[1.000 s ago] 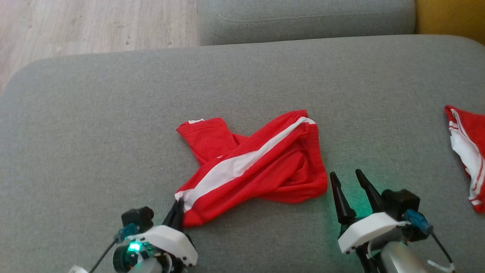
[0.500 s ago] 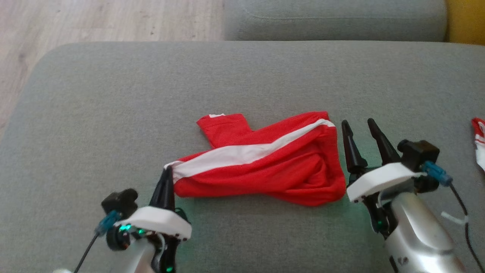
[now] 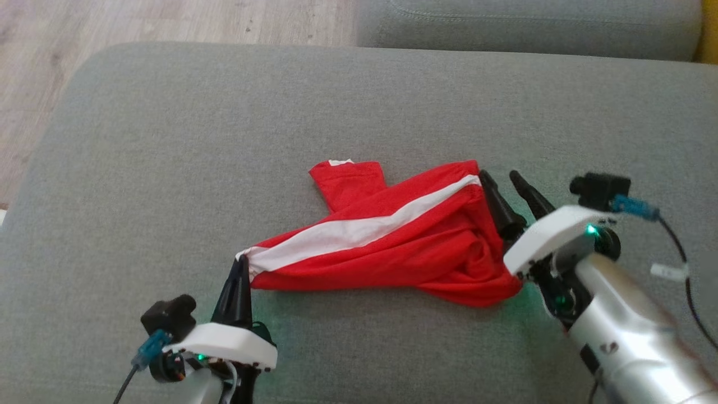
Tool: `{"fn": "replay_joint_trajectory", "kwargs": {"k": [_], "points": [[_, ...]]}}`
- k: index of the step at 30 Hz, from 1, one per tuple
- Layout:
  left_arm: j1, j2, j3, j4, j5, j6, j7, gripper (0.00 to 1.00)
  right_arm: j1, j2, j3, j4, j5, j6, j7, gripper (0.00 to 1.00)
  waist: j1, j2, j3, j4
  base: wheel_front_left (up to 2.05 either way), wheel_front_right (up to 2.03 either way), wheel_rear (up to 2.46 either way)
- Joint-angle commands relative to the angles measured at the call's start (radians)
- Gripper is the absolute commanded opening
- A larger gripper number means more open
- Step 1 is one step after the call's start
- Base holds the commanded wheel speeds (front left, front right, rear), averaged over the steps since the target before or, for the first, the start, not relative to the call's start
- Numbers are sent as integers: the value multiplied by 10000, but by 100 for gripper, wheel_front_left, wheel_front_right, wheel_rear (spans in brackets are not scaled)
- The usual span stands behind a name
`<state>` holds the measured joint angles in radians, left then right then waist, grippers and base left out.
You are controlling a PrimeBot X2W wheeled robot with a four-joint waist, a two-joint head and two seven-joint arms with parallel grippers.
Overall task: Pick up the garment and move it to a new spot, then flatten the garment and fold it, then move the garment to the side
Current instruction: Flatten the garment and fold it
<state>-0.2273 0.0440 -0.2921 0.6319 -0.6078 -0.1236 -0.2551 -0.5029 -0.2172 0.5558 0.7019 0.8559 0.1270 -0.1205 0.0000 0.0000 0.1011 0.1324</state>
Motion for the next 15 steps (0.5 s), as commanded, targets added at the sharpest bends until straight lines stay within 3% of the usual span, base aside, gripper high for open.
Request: {"fn": "replay_joint_trajectory", "kwargs": {"k": [1, 6, 15], "points": [[-336, 65, 195, -280, -45, -39, -66, 0, -580, -175, 419, -245, 524, 37, 422, 100, 0, 0, 41, 47, 0, 0, 0], [-359, 64, 24, -225, -83, -52, -66, 0, -972, -576, 1149, -139, 1782, 37, 1518, 100, 0, 0, 101, 186, 0, 0, 0], [-317, 63, -29, -255, -47, -62, -66, 0, -1136, -940, 2053, -11, 2929, 37, 1894, 100, 0, 0, 145, 303, 0, 0, 0]]}}
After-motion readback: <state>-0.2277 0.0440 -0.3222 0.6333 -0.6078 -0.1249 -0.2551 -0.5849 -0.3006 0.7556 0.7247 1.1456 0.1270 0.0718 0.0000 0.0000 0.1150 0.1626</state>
